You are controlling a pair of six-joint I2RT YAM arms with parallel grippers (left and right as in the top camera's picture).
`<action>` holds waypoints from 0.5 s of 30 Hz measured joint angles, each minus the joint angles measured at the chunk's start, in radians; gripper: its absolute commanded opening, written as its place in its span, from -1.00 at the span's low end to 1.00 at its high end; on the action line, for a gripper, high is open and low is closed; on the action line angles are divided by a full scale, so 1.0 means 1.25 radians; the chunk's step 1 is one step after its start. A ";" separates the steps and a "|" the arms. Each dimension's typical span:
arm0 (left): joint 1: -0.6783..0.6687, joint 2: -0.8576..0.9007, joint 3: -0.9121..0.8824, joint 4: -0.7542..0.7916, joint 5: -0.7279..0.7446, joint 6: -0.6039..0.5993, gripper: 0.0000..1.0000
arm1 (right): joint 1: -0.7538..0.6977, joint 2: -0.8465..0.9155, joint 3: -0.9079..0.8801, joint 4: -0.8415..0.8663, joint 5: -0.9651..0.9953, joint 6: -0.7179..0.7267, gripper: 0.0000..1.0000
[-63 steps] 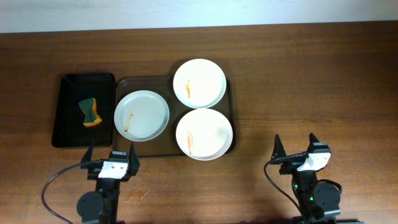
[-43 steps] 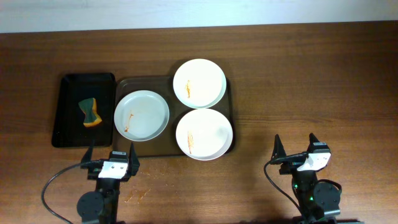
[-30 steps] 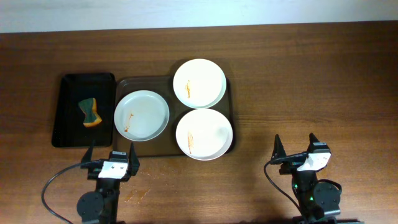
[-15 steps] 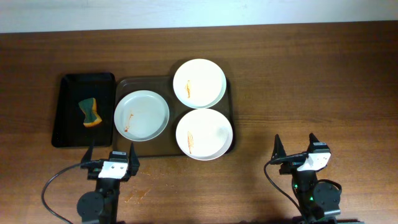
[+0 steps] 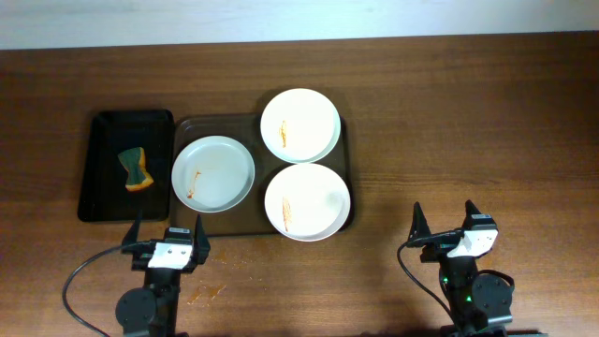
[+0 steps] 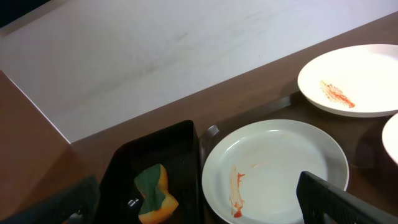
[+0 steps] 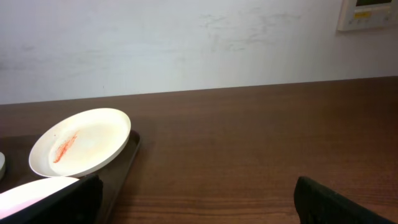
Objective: Clean dirty plates on tray and stack at the side
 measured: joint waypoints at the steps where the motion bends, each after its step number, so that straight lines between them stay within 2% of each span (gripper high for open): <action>1: 0.000 0.000 0.000 0.000 0.000 0.000 0.98 | 0.000 0.000 0.000 0.000 0.000 0.000 0.97; 15: 0.000 0.000 0.000 0.025 0.003 0.000 0.98 | 0.000 0.000 0.000 0.004 -0.007 0.000 0.97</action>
